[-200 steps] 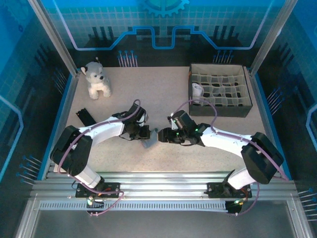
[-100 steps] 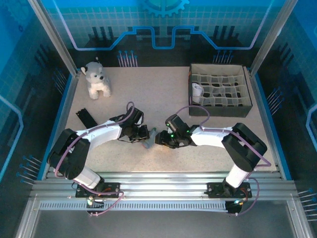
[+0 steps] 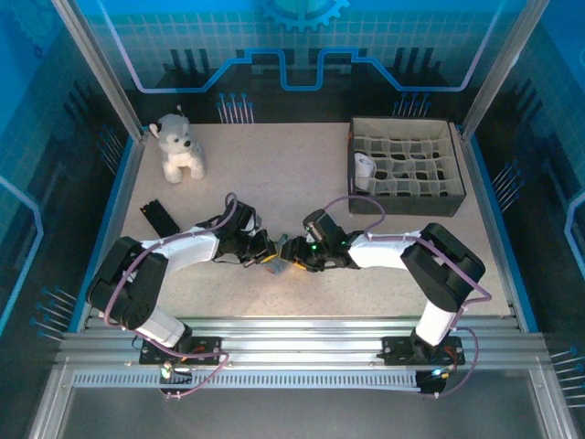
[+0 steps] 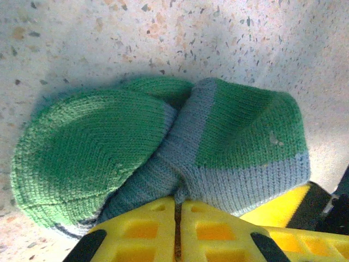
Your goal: Roll the socks
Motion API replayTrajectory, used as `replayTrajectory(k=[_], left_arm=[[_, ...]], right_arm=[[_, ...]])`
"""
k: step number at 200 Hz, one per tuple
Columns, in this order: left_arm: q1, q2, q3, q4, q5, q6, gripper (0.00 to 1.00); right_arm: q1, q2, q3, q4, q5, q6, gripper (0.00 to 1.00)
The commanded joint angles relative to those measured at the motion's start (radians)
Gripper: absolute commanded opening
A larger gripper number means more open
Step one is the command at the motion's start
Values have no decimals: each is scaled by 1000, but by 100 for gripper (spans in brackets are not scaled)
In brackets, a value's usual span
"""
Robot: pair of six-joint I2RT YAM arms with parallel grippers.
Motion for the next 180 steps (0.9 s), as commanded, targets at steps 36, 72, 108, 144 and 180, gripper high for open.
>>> replayTrajectory(k=[36, 72, 108, 144, 180], left_arm=[[1, 31, -68, 43, 57, -106, 7], [7, 33, -69, 48, 91, -102, 8], [16, 42, -73, 76, 129, -111, 7], [18, 51, -75, 95, 150, -116, 7], [28, 36, -34, 21, 171, -55, 15]], right_arm=[[5, 57, 35, 3, 23, 51, 50], [0, 91, 35, 38, 1, 64, 45], [-8, 133, 64, 51, -35, 75, 45], [-6, 166, 80, 49, -42, 76, 43], [-7, 193, 134, -108, -26, -24, 44]])
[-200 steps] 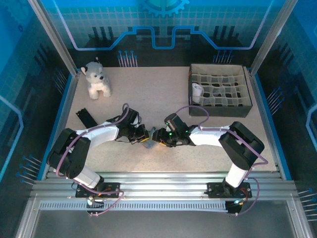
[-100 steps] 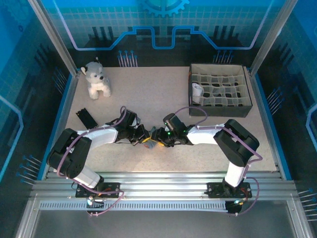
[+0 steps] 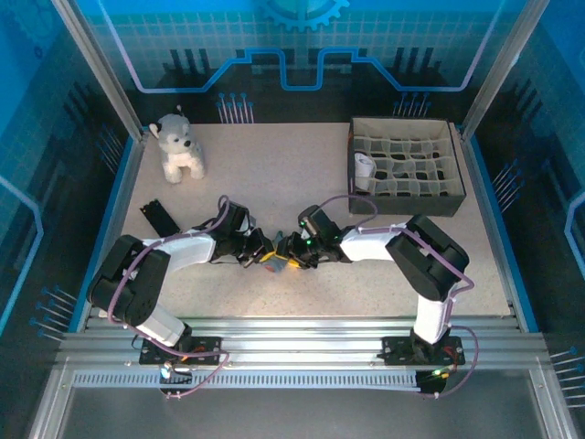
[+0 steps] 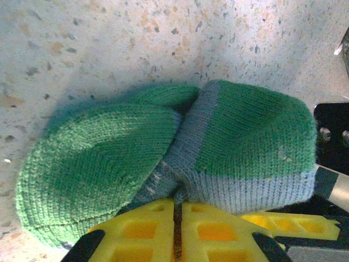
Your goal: Roll the socks
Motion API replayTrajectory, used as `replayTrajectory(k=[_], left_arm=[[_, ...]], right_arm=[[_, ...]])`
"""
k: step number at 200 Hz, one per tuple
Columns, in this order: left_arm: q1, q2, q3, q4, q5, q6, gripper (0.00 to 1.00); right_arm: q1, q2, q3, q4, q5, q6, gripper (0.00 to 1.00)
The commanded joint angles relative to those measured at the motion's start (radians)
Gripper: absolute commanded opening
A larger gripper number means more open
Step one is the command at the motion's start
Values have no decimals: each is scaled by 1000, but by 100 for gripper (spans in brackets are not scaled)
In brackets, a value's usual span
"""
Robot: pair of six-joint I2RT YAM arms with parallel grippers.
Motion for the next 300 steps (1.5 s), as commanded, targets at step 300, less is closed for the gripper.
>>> replayTrajectory(k=[300], left_arm=[[48, 110, 137, -302, -36, 297, 17]], right_arm=[[-56, 33, 204, -399, -24, -337, 47]])
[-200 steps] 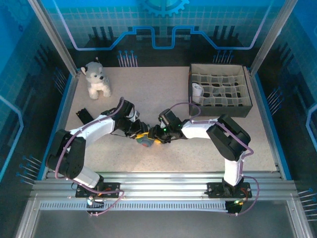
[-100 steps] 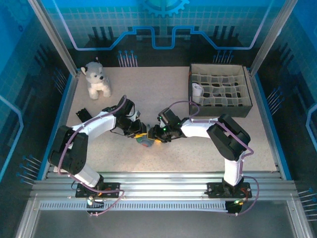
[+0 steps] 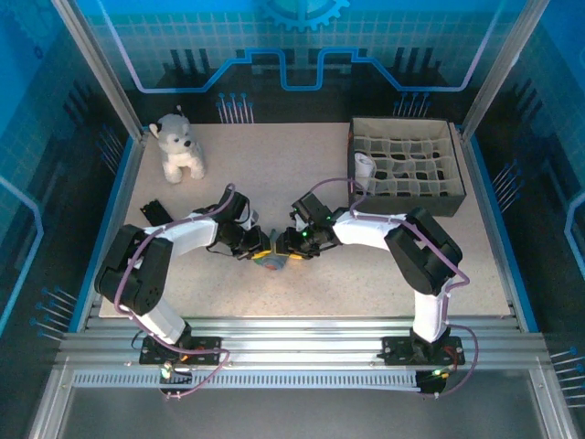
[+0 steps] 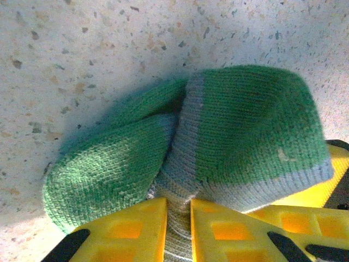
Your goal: Roll the socks
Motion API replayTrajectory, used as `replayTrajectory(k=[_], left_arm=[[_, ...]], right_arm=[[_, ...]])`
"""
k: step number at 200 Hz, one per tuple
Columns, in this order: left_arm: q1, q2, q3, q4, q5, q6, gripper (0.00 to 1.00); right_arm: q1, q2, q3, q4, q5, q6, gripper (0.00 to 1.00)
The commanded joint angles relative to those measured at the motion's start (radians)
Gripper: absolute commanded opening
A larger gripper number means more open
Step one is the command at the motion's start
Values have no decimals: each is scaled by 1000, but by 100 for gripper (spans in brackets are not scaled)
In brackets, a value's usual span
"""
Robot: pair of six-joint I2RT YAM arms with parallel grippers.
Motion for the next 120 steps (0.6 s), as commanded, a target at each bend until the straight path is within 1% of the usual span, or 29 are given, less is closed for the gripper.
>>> replayTrajectory(k=[1, 29, 61, 106, 120], left_arm=[[-2, 33, -35, -9, -26, -19, 17], [1, 38, -42, -8, -39, -24, 17], [1, 51, -52, 20, -24, -44, 15], [0, 58, -82, 103, 25, -108, 15], [-2, 56, -87, 120, 36, -122, 15]], right_arm=[[-22, -18, -8, -52, -3, -5, 47], [-35, -86, -88, 49, -27, 49, 49], [-42, -136, -185, 185, -34, 130, 49], [-40, -83, -247, 375, -71, 253, 50], [-38, -60, -241, 401, -76, 270, 50]])
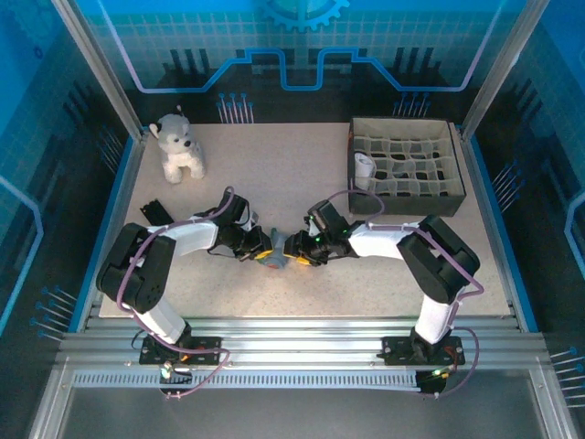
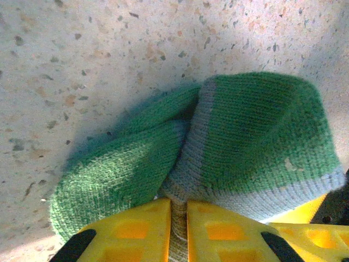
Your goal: Roll the socks
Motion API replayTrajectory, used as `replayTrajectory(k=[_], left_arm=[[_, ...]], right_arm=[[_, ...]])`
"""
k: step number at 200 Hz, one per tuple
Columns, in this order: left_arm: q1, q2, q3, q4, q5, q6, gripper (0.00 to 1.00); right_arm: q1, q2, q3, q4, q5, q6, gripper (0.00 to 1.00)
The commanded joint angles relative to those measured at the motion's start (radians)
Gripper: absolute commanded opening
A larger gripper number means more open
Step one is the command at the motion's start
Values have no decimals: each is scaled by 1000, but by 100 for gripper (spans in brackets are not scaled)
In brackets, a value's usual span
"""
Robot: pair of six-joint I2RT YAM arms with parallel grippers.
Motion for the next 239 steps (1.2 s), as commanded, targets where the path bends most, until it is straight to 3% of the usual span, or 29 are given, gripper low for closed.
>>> replayTrajectory(k=[1, 91, 104, 127, 153, 175, 239], left_arm=[[-3, 40, -42, 8, 3, -48, 14], [-27, 45, -81, 86, 44, -106, 14], [-31, 51, -79, 93, 50, -112, 14], [-42, 49, -68, 89, 57, -114, 14], [-50, 34, -42, 42, 60, -97, 19], [-49, 9, -20, -11, 55, -73, 23], [-14, -38, 15, -109, 68, -22, 26]], right_arm=[[-5, 49, -6, 130, -32, 81, 50], [13, 135, 22, 250, -75, 119, 40], [14, 143, 29, 259, -83, 119, 33], [15, 137, 49, 223, -79, 87, 13], [21, 106, 132, -55, -17, -64, 0], [30, 99, 229, -313, 67, -214, 0], [49, 125, 391, -659, 230, -436, 0]])
